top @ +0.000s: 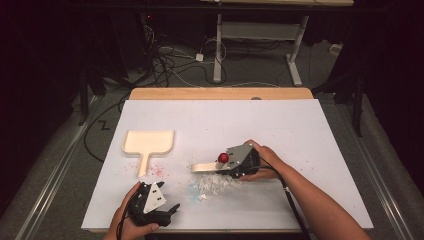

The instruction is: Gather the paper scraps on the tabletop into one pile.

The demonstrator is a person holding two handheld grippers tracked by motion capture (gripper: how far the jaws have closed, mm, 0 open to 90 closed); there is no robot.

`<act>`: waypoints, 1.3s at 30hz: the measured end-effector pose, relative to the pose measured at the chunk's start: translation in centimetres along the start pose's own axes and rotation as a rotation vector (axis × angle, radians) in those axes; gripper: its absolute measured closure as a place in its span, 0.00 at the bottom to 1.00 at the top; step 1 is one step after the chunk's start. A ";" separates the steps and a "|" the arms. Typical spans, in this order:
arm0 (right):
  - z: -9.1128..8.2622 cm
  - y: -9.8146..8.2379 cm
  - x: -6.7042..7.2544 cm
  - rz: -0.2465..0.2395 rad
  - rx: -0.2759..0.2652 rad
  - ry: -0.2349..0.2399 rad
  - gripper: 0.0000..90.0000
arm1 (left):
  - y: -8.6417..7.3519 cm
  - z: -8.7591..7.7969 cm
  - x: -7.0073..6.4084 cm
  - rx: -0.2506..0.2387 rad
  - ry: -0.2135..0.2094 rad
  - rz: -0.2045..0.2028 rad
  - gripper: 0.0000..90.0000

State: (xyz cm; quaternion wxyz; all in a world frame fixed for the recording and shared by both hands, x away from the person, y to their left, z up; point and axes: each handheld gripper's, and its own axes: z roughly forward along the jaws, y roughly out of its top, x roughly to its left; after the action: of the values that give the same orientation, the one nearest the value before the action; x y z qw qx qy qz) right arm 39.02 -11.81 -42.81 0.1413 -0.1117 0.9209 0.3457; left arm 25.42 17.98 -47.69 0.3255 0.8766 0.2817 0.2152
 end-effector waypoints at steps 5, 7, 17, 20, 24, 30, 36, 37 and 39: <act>-1.3 -0.3 0.1 -0.009 -0.009 -0.069 0.75 | 0.0 0.3 -0.1 0.015 -0.005 0.007 0.19; -1.8 -0.4 -0.2 0.005 -0.028 -0.099 0.75 | 0.1 0.3 -0.1 0.019 -0.003 0.008 0.19; -1.5 1.6 -2.9 0.055 -0.057 -0.205 0.75 | 0.0 0.0 0.2 0.006 0.005 -0.003 0.19; -0.3 2.1 -3.7 0.065 -0.033 -0.186 0.75 | 0.0 -0.1 0.3 -0.007 0.013 -0.002 0.19; 2.3 2.9 -4.5 0.042 0.032 -0.165 0.75 | -0.2 -0.2 0.3 -0.005 0.003 -0.009 0.19; 4.7 3.6 -4.5 0.020 0.062 -0.039 0.75 | -0.2 -0.2 0.3 0.000 -0.002 0.001 0.19; 2.4 3.1 -3.2 -0.020 0.051 0.079 0.75 | -0.1 0.0 0.2 0.008 -0.015 0.004 0.19; 2.4 3.1 -3.2 -0.020 0.051 0.079 0.75 | -0.1 0.0 0.2 0.011 -0.016 0.006 0.19; 0.9 2.7 -2.4 -0.039 0.053 0.053 0.75 | -0.1 0.1 0.1 0.012 -0.018 0.006 0.19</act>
State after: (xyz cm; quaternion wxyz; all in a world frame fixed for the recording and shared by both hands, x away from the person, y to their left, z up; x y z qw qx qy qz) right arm 40.65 -8.96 -41.00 0.1263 -0.1349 0.9308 0.3155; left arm 25.55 18.06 -47.79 0.3222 0.8813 0.2772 0.2067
